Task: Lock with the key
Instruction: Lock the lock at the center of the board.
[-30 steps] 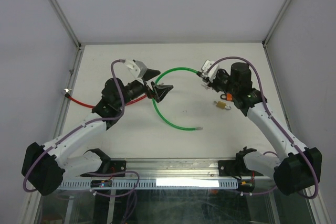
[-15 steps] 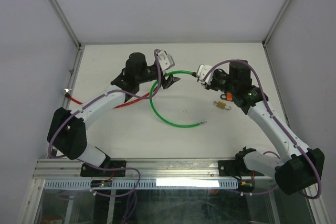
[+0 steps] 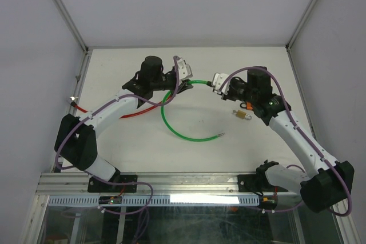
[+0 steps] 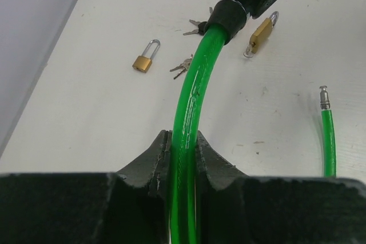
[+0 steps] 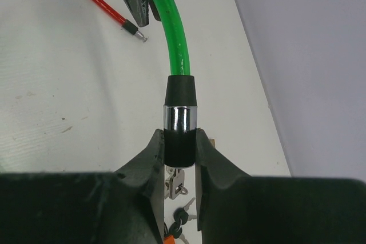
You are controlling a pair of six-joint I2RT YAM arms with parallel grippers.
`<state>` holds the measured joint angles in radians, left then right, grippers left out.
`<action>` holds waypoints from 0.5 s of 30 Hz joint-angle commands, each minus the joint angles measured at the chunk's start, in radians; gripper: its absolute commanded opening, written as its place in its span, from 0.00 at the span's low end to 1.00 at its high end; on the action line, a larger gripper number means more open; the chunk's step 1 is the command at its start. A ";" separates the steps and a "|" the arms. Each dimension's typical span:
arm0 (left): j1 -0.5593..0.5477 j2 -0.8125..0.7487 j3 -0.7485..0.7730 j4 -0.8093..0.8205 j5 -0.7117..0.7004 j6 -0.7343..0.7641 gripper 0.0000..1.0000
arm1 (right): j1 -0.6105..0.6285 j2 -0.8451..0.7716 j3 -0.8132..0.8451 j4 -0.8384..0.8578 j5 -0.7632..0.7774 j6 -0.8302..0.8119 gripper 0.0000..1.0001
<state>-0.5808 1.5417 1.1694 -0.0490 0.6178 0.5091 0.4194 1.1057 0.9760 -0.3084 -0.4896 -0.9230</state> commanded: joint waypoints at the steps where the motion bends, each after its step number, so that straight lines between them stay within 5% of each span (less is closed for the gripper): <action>1: -0.003 -0.056 0.036 0.027 -0.027 -0.022 0.00 | 0.019 -0.041 0.032 0.062 -0.048 0.064 0.00; 6: -0.001 -0.213 -0.122 0.194 -0.140 -0.135 0.00 | -0.016 -0.058 0.093 0.014 -0.136 0.261 0.52; 11: -0.009 -0.392 -0.342 0.398 -0.273 -0.366 0.00 | -0.211 -0.092 0.023 0.099 -0.566 0.538 0.69; 15: -0.014 -0.517 -0.489 0.512 -0.384 -0.503 0.00 | -0.282 -0.108 -0.184 0.446 -0.728 0.878 0.76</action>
<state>-0.5838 1.1378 0.7753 0.2230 0.3687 0.2070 0.1806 1.0164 0.9413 -0.1730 -0.9470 -0.4244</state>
